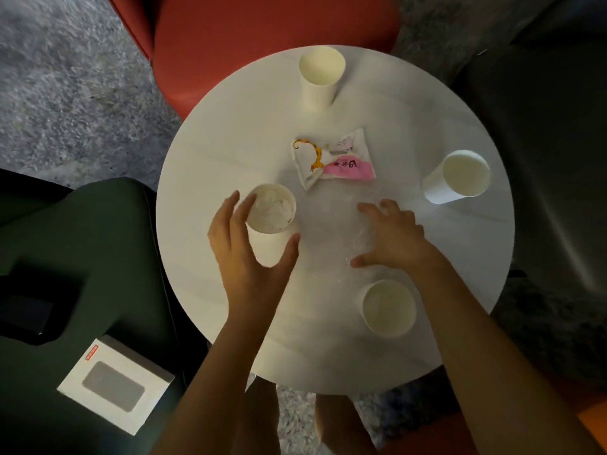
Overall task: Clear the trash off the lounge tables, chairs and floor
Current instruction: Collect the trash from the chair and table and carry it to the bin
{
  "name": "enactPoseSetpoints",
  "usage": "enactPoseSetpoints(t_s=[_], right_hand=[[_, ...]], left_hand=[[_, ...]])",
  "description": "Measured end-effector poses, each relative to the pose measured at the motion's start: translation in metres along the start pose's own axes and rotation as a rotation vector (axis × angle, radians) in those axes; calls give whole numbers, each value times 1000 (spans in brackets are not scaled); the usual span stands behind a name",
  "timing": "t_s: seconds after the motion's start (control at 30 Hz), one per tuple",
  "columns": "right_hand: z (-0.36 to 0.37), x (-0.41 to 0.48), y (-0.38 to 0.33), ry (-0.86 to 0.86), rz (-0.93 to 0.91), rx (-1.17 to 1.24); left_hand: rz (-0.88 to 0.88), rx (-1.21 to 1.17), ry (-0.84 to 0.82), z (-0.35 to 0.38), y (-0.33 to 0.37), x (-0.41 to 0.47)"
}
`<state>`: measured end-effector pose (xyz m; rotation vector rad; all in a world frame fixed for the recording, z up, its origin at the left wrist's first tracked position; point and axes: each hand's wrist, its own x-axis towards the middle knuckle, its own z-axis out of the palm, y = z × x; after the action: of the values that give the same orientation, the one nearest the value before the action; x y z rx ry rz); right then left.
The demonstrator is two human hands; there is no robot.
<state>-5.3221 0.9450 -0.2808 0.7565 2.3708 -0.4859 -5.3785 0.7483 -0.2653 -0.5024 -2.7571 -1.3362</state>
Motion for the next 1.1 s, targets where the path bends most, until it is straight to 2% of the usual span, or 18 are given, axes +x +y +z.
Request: enactPoseSetpoints(t_s=[0.1, 0.17, 0.23, 0.3, 0.37, 0.43, 0.53, 0.67, 0.73, 0.87, 0.93, 1.03, 1.1], right_hand=[[14, 8, 0, 177, -25, 97], [16, 11, 3, 241, -66, 257], [14, 10, 7, 275, -144, 333], [8, 4, 10, 297, -239, 377], [-1, -3, 14, 304, -299, 461], [-9, -11, 20, 302, -298, 655], [-16, -23, 26, 203, -306, 1014], [-15, -30, 33, -38, -444, 1325], [-14, -30, 35, 13, -469, 1311], [-8, -30, 28, 168, -315, 1218], [-9, -28, 22, 137, -274, 1267], [-16, -25, 14, 18, -321, 1395], [-20, -23, 4, 62, -365, 1340]], left_hand=[[208, 13, 55, 12, 19, -11], [266, -28, -65, 28, 31, -16], [231, -44, -287, 43, 42, -19], [122, -16, -459, 56, 49, -19], [12, -40, -533, 64, 51, -16], [-56, -116, -571, 68, 53, -15], [-108, -251, -541, 67, 60, -16], [-186, -287, -383, 65, 63, -12], [-287, -428, -319, 63, 64, -6], [-322, -661, -269, 60, 67, 0], [-349, -742, -272, 59, 67, -1], [-402, -875, -318, 53, 64, -4], [-390, -869, -299, 47, 61, -3]])
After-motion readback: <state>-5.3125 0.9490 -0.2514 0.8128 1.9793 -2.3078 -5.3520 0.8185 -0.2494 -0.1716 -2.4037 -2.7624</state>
